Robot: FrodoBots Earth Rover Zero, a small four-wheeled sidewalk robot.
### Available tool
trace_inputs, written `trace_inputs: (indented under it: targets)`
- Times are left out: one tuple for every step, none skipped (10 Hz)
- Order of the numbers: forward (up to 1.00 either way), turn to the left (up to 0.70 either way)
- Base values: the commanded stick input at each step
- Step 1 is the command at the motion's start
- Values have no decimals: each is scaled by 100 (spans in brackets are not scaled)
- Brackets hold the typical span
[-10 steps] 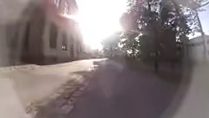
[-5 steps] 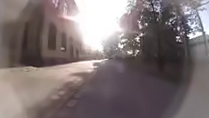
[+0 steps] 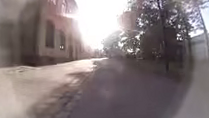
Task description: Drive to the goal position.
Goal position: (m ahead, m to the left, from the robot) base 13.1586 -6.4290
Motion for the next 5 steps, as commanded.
trace_inputs:
  targets:
    - [85,0]
    - [85,0]
    - [85,0]
    - [85,0]
    - [85,0]
